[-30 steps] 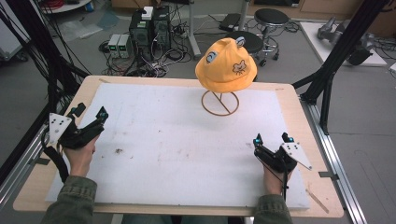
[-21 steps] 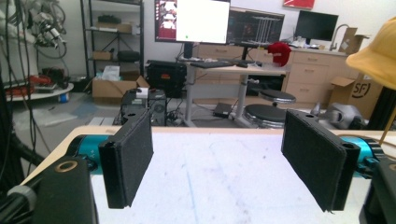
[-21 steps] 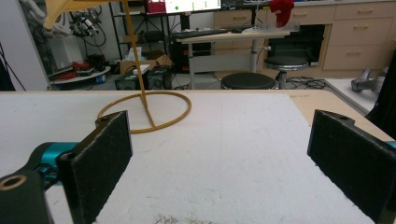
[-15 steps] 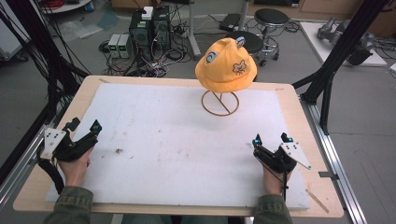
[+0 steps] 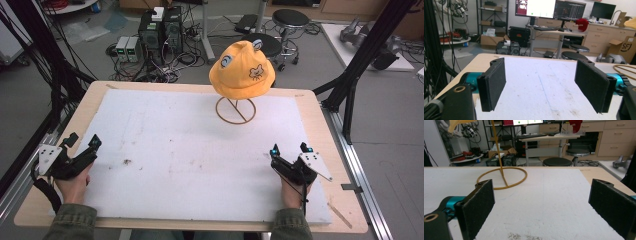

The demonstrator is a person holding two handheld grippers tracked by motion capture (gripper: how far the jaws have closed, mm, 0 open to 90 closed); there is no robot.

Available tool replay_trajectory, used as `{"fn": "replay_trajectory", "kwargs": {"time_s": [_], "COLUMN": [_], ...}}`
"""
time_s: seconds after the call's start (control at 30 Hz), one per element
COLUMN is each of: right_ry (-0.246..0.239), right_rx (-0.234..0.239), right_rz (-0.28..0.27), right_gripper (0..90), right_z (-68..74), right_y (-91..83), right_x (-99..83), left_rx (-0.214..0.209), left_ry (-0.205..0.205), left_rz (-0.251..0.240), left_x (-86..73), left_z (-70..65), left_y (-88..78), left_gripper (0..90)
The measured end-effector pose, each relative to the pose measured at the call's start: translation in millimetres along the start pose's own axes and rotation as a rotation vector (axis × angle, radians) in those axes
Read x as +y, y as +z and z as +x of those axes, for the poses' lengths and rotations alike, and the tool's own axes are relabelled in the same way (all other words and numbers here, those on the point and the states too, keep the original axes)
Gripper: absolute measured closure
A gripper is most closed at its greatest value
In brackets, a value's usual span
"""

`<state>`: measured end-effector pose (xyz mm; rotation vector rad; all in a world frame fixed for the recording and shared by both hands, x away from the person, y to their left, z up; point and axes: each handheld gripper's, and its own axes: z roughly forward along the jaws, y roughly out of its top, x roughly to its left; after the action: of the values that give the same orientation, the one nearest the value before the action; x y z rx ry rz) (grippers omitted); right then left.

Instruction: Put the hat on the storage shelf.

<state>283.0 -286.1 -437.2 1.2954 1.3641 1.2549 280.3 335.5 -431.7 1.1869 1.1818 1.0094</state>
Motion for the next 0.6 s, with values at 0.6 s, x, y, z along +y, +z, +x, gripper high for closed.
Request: {"fn": "replay_trajectory", "kwargs": {"time_s": [0.6], "right_ry": [0.001], "right_rx": [-0.004], "right_rz": [0.027], "right_gripper": [5.4], "right_z": [0.1], "right_y": [0.6], "right_x": [-1.2], "left_rx": [0.007], "left_ry": [-0.036], "left_rz": [0.010], "left_x": [-3.6], "left_z": [6.7], "left_y": [-2.3], "left_gripper": [25.4]}}
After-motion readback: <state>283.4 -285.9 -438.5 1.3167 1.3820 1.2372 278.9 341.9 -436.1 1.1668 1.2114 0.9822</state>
